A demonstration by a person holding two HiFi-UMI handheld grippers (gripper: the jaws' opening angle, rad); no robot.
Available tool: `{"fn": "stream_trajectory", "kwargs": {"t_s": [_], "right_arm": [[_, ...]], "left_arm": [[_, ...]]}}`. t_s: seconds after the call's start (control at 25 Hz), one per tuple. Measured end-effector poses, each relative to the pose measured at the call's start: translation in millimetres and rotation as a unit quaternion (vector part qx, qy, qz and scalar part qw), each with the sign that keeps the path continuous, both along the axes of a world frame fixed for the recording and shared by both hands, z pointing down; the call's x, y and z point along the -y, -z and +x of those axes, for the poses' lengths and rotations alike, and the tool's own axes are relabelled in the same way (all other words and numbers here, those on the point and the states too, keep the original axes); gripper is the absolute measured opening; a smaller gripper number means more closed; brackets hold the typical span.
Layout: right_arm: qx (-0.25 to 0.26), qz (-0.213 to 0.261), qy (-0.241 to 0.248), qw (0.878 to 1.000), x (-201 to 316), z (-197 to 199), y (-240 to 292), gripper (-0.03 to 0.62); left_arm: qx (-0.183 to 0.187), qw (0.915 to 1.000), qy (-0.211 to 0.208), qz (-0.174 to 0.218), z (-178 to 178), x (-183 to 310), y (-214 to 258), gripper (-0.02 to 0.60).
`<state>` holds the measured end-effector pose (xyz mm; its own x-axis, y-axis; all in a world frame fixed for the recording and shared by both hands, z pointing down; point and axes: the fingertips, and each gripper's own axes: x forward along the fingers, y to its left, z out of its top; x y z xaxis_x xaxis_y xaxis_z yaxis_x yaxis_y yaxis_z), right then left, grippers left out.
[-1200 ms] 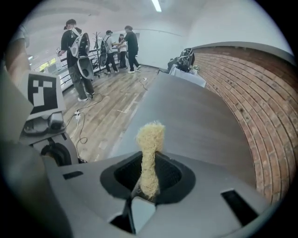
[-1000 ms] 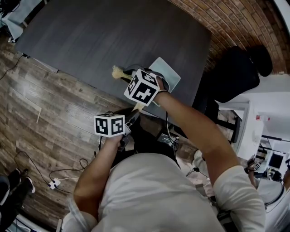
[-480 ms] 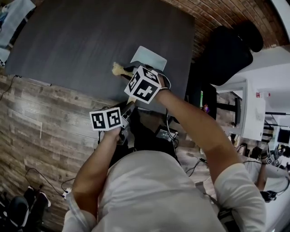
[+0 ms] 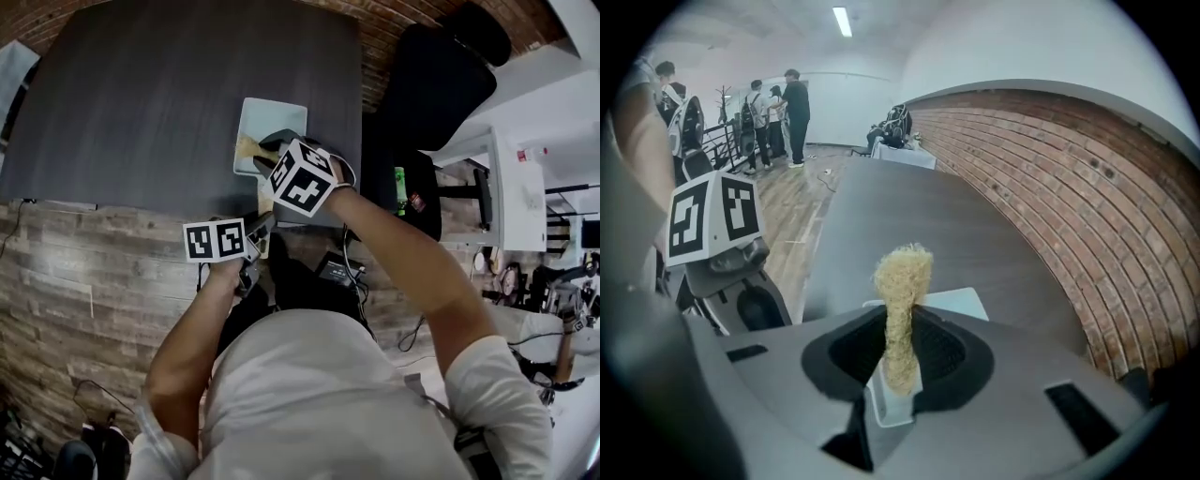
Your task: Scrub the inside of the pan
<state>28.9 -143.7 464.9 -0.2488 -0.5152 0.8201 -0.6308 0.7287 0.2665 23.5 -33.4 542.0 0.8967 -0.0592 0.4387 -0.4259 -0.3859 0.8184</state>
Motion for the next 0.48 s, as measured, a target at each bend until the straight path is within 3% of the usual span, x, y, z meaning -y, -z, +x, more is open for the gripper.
{"fn": "stream_trajectory", "kwargs": {"t_s": [0.28,0.48], "right_arm": [[0.007,0.009,-0.016,1.0,-16,32,14,0.083],[0.03,0.006,-0.016,0.999,-27,49,17,0.083]], "left_arm": [[0.002,0.9992,-0.039,0.003,29,-19,4,0.127],[0.009,0.9997,-0.023,0.005,41,-22,3,0.127]]}}
